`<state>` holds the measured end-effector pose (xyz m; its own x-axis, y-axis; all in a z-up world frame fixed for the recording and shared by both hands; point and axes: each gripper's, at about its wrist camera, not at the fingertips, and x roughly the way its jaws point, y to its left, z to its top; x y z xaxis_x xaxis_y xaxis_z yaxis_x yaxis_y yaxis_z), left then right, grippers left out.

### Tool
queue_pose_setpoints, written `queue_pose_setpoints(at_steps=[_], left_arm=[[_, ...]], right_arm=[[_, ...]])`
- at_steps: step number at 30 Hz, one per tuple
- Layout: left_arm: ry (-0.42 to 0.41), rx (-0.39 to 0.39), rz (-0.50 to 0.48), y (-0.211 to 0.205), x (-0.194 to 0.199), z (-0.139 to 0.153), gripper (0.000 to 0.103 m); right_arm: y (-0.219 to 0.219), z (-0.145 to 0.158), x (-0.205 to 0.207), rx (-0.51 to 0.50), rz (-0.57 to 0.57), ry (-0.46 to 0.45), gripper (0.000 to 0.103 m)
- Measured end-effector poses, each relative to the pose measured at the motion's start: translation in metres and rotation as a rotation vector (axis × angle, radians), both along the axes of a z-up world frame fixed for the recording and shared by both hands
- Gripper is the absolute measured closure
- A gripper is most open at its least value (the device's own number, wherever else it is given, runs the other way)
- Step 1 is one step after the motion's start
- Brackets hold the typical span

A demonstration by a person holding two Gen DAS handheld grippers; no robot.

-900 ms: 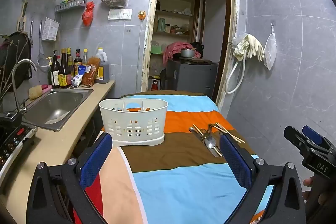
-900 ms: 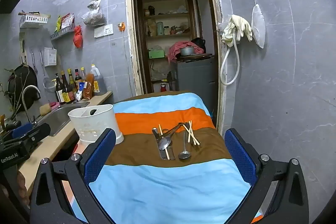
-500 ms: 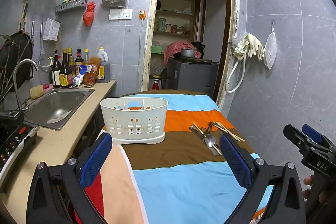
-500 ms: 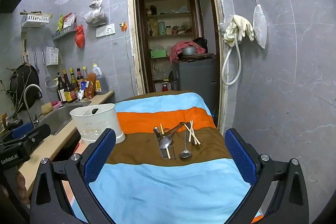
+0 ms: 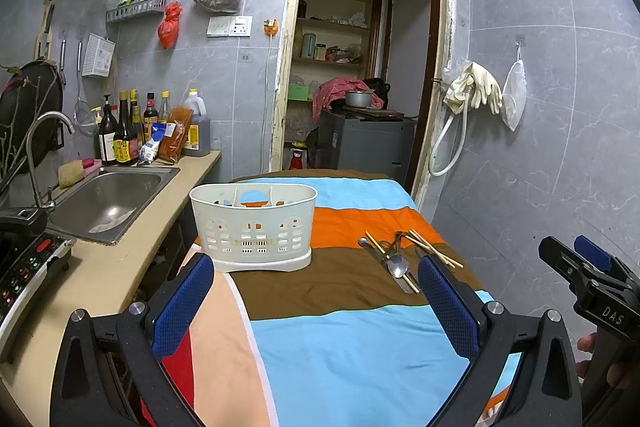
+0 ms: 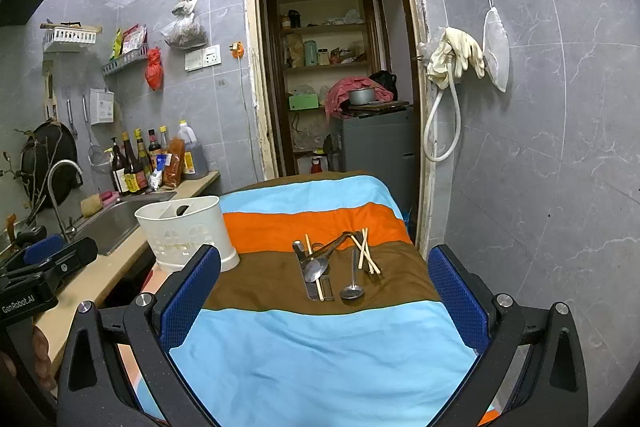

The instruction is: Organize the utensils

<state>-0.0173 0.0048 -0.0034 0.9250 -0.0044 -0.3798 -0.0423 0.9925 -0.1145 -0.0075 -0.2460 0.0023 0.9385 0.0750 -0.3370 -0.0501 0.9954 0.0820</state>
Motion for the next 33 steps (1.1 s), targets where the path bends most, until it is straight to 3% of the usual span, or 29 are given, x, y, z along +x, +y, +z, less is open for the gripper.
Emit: queue_pose_setpoints(at_steps=[33], left_arm=[[0.008,0.004,0.004,-0.005,0.007,0.001,0.0]], right_arm=[[0.014,0.0,-0.006,0.003,0.01,0.005,0.001]])
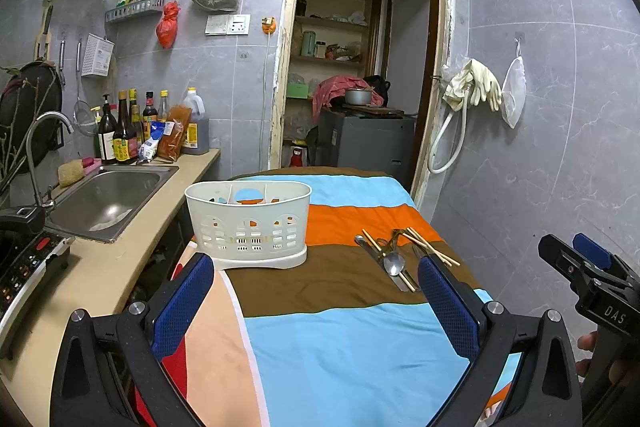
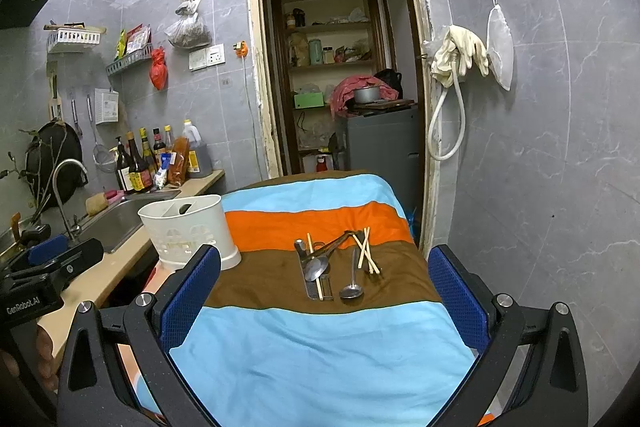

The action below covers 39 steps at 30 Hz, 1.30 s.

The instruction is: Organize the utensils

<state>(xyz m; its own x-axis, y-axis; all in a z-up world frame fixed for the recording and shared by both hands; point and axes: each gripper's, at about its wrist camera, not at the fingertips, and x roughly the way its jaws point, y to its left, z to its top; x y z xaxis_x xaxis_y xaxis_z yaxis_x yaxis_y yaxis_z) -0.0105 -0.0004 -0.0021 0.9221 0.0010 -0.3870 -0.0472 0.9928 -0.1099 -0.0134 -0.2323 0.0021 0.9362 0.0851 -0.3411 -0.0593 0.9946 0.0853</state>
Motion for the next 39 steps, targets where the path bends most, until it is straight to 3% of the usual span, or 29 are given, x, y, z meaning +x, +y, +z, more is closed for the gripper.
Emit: queue_pose_setpoints(at_steps=[39], left_arm=[[0.006,0.001,-0.003,-0.0074,-0.0012,-0.0064,0.0]], right_arm=[[0.0034,-0.0038,0.002,0.002,-0.001,0.008,0.001]])
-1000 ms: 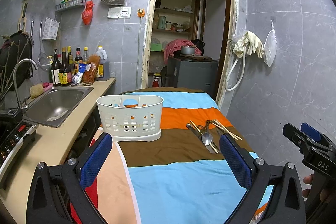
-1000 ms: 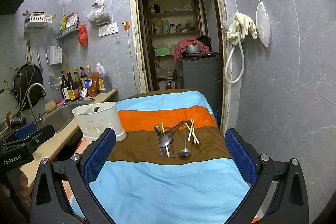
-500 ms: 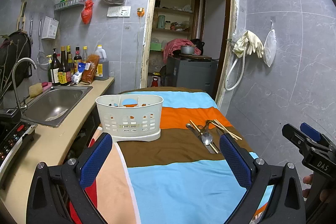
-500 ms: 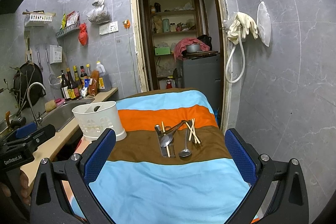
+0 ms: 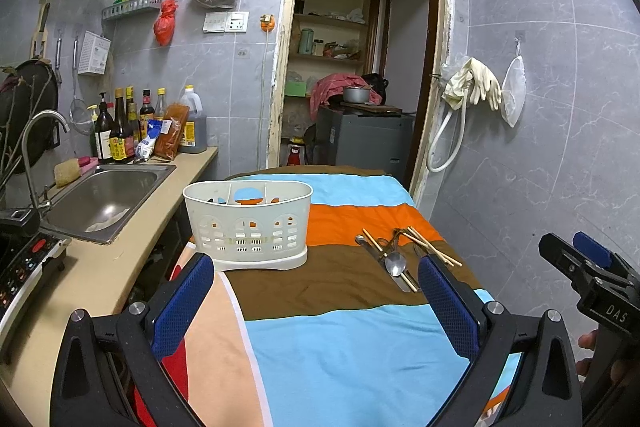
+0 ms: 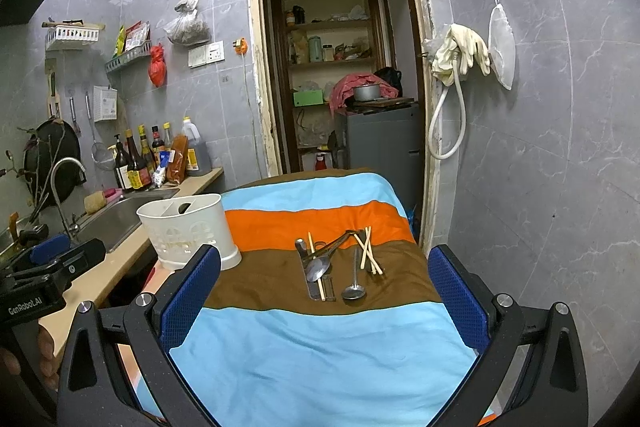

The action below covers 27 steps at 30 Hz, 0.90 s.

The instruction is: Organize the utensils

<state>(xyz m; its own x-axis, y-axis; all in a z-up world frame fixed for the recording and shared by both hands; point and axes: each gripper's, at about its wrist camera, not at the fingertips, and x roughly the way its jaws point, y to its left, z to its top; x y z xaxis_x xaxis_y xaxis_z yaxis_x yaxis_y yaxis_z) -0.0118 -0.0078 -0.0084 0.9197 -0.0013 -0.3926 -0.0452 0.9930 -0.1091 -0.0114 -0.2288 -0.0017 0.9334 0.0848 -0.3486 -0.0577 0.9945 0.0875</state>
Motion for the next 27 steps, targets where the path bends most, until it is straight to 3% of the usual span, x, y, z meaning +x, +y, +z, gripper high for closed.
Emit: queue_pose_setpoints(at_steps=[11,20,27], left_arm=[[-0.06,-0.001,-0.014,-0.005,0.009,0.013,0.0],[-0.081,-0.002,-0.021,-0.009,0.044,0.021,0.0],[-0.076,0.013,-0.003,-0.022,0.087,0.022,0.0]], right_arm=[[-0.003,0.012,0.009,-0.004,0.007,-0.043,0.001],[-0.008,0.036,0.03,-0.011,0.003,-0.091,0.001],[-0.025,0.042,0.072,-0.021,0.011,-0.093,0.001]])
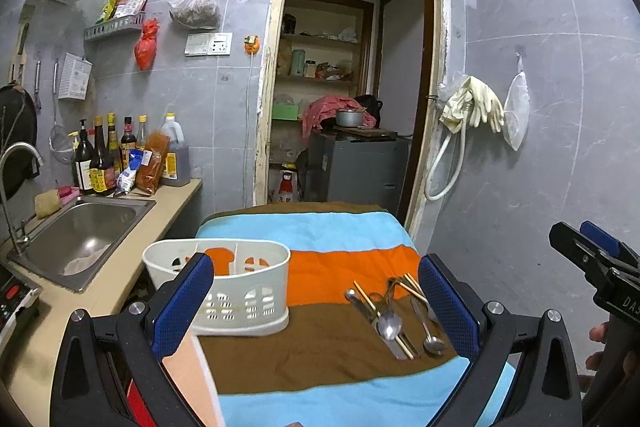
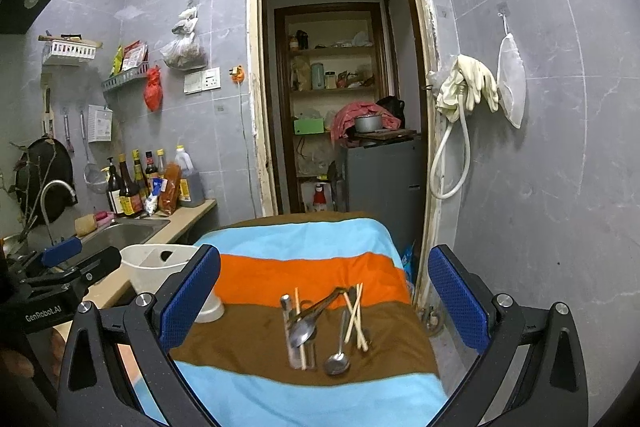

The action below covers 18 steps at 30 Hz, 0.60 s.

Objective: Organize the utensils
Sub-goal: 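Move both tools down to the pile of utensils on the brown stripe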

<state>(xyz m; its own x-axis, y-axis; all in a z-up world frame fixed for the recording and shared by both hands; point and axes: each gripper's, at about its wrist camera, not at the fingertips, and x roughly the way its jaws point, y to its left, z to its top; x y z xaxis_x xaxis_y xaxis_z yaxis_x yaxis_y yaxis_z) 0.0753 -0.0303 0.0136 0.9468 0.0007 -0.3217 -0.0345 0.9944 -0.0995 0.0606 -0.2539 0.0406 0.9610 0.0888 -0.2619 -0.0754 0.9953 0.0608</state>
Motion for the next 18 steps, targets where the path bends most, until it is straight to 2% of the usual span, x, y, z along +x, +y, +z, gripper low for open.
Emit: queue_pose_setpoints(at_steps=[9,12,18], left_arm=[[0.032,0.026,0.039,-0.031,0.064,-0.014,0.0],[0.079,0.021,0.041,-0.042,0.089,-0.024,0.0],[0.218,-0.051,0.029,-0.049,0.132,-0.053,0.001]], right_arm=[[-0.032,-0.011,0.09,-0.004,0.068,0.016,0.001],[-0.043,-0.017,0.121,-0.012,0.091,0.037,0.001],[-0.063,-0.05,0.186,0.003,0.172,0.236,0.001]])
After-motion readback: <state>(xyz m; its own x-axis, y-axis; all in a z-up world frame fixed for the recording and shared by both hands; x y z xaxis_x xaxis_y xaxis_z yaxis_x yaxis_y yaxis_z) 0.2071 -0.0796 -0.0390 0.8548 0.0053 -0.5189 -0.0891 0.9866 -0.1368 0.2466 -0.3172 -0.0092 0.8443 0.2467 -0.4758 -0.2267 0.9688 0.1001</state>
